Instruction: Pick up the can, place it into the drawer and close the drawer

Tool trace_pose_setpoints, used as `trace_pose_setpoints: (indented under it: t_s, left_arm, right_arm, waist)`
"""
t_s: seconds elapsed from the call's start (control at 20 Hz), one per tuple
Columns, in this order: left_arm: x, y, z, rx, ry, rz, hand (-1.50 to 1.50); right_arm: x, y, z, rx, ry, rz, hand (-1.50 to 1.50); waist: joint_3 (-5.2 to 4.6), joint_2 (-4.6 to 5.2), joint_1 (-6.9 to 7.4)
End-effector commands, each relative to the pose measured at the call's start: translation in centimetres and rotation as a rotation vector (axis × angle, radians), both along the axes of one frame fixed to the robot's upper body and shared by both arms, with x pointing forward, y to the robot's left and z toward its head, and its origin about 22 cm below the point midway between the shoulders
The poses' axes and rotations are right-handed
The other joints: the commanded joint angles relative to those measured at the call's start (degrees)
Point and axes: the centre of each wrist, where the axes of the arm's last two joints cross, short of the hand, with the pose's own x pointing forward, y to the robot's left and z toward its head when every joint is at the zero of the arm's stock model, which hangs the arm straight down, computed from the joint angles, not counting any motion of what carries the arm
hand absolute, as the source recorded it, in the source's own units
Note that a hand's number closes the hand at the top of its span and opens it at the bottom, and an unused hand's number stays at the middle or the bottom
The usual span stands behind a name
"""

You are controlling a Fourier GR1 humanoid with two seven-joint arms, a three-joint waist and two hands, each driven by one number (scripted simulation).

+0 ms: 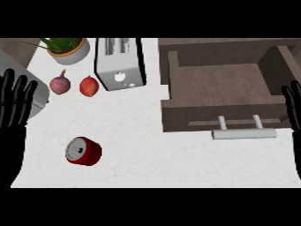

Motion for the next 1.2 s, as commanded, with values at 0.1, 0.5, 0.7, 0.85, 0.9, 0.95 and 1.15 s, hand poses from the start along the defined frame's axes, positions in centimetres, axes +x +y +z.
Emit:
trace_pose_setpoints:
  t_s: [0.1, 0.5, 0.7, 0.85, 0.9, 0.95, 1.15]
  left_arm:
    - [0.0, -2.2, 1.0, 0.033, -0.055, -0.528, -1.50]
    - [-1.5, 2.2, -0.4, 0.270, 0.239, -1.008, -1.50]
    - [-1.4, 7.4, 0.9, 0.278, 0.266, -1.056, -1.50]
    - [-0.9, 10.5, 0.3, 0.254, 0.252, -1.075, -1.50]
    - [-1.0, 11.3, -0.7, 0.239, 0.278, -1.058, -1.50]
    - [-0.6, 11.3, 0.0, 0.247, 0.291, -1.063, -1.50]
    - [0.5, 12.1, -0.2, 0.229, 0.330, -1.028, -1.50]
  right_arm:
    - [0.3, 0.7, 0.5, 0.022, -0.033, 0.026, -1.50]
    - [-0.5, -0.8, -1.9, 0.038, 0.241, -0.086, -1.50]
    - [-1.8, 0.4, -1.3, 0.066, 0.252, -0.092, -1.50]
    - [-1.1, -1.3, -1.1, 0.036, 0.250, -0.099, -1.50]
    - [-1.6, -1.7, -2.5, 0.037, 0.285, -0.090, -1.50]
    - [-2.0, -2.5, -2.4, 0.035, 0.257, -0.107, -1.50]
    - [-2.8, -1.0, -1.7, 0.034, 0.261, -0.095, -1.50]
  waist:
    - [-2.99, 0.20, -0.15]
    - [-2.90, 0.27, 1.09]
    - [-2.84, 0.06, 1.28]
    - [-2.82, 0.12, 1.38]
    - [-2.81, 0.13, 1.30]
    - [-2.79, 0.13, 1.13]
    - [-2.80, 0.14, 0.97]
